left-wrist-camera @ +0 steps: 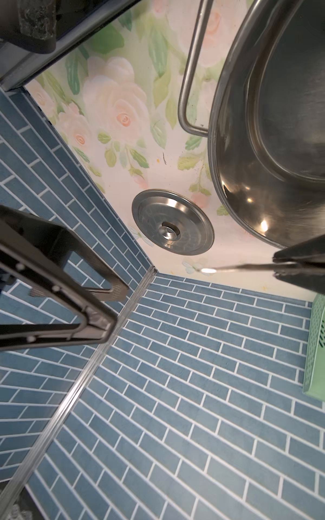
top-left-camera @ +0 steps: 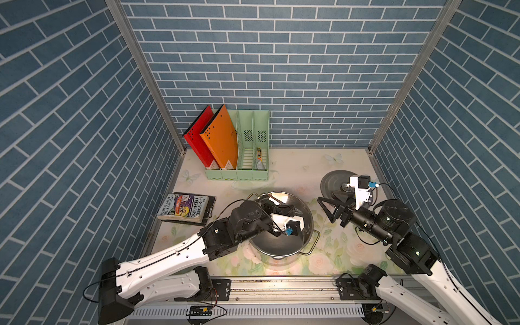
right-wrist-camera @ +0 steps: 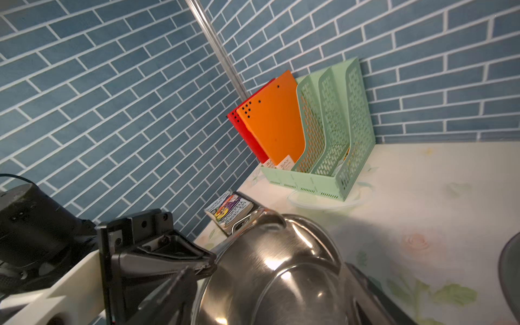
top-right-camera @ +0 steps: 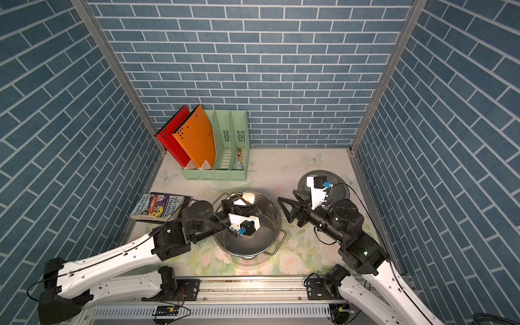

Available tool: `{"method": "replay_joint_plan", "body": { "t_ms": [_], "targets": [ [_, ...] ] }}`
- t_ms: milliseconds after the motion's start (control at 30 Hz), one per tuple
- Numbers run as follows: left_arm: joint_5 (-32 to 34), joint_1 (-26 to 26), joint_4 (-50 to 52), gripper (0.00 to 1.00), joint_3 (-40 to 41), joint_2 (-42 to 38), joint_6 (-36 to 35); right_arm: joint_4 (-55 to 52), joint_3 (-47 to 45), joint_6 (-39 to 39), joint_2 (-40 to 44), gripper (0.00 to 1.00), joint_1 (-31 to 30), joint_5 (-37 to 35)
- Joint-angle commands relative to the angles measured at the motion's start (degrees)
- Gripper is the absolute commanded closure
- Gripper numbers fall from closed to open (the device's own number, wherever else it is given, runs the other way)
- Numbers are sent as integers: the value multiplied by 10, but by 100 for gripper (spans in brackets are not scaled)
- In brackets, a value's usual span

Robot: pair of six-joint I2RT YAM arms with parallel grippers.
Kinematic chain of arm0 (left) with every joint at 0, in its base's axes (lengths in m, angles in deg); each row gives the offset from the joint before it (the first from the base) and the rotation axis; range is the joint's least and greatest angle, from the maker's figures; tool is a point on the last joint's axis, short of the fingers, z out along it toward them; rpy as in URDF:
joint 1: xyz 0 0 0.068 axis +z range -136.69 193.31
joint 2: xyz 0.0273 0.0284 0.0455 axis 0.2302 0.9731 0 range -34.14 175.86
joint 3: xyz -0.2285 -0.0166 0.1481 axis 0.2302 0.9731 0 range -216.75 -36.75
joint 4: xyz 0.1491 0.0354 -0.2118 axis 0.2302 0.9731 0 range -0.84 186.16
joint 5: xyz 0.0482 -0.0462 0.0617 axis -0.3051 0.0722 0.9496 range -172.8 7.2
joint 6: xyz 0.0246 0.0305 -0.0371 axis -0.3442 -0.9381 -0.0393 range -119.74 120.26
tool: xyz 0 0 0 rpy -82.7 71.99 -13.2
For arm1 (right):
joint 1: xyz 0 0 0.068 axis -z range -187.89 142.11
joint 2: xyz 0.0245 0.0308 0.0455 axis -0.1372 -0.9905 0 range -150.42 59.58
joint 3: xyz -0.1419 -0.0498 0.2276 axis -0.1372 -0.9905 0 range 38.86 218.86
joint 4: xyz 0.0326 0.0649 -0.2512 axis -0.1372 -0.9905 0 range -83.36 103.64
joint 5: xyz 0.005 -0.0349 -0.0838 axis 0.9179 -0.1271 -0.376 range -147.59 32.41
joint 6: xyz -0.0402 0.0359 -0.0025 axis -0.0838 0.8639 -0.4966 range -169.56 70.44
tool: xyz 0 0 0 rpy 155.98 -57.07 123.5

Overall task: Stir the soup with a spoon
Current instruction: Stir the soup in the pan with a stick, then place the spoon at the center of the board.

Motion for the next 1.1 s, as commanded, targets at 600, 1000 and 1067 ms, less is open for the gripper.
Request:
{"method": "replay_joint_plan", "body": {
  "t_ms": [600, 1000, 1067],
  "targets": [
    [91, -150, -300, 100, 144, 3, -506, 16, 36, 149, -27, 21, 0, 242],
    [77, -171, -309, 100, 156, -8, -512, 312, -58, 213, -145, 26, 53, 434],
    [77, -172, -312, 100, 157, -8, -510, 358, -74, 227, -143, 26, 53, 444]
  ]
}}
